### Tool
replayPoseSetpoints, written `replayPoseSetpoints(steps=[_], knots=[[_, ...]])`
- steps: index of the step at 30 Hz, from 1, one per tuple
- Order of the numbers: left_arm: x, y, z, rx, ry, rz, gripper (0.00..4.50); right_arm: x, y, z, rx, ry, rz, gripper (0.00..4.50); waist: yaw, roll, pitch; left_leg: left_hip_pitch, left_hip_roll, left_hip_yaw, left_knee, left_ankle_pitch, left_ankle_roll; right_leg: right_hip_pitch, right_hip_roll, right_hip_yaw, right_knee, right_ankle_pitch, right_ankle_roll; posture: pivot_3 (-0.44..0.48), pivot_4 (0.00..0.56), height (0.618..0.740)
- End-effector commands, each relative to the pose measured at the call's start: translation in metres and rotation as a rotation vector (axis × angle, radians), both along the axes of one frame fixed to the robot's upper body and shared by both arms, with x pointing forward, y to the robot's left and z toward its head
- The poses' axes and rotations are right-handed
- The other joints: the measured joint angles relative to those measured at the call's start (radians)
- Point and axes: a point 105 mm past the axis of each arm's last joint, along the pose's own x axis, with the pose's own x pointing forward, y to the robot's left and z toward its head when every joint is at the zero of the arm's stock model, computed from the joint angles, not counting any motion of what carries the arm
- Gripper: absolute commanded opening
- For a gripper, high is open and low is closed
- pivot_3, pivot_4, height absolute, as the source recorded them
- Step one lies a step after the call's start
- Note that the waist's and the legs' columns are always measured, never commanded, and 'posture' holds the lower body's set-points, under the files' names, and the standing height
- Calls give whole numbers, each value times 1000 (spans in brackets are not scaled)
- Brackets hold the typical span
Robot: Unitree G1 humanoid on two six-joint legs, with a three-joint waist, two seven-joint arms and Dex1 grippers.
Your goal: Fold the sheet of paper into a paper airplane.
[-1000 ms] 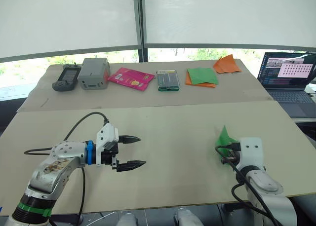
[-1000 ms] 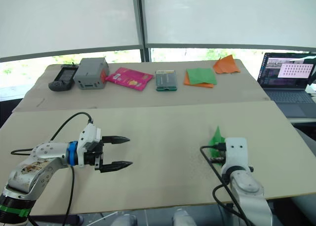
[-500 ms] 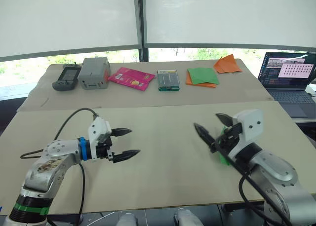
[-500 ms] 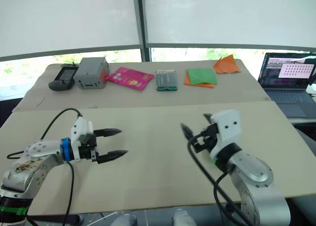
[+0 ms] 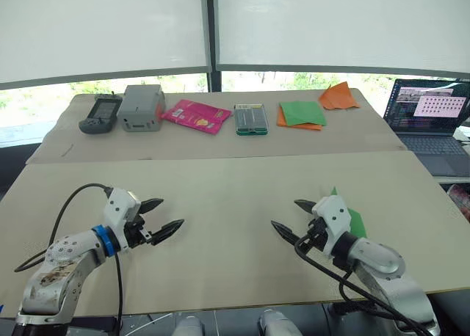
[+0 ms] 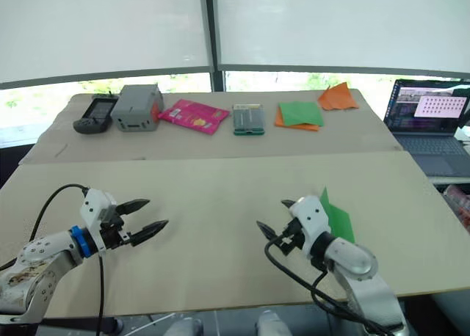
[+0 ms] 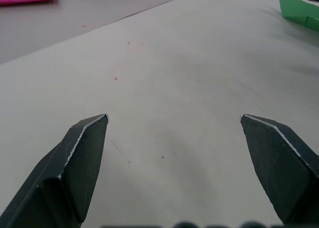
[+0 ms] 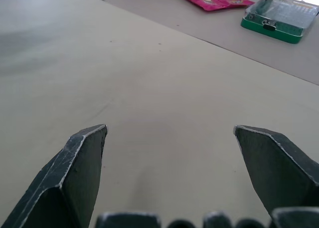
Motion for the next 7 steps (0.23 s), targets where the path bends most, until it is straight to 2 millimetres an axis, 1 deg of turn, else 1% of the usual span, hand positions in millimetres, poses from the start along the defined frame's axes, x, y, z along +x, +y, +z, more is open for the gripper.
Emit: replayPoseSetpoints(steps=[1,7], knots=[[-1,0,11,8,-62,4,4500,2,2,13,51,-63,9,4482,0,1,0,0,0,0,0,0,1,0,0,0,0,0,0,0,150,740],[-1,0,13,7,-78,5,4500,3,4,12,39,-71,21,4482,1,1,0,0,0,0,0,1,2,0,0,0,0,0,0,0,150,740]])
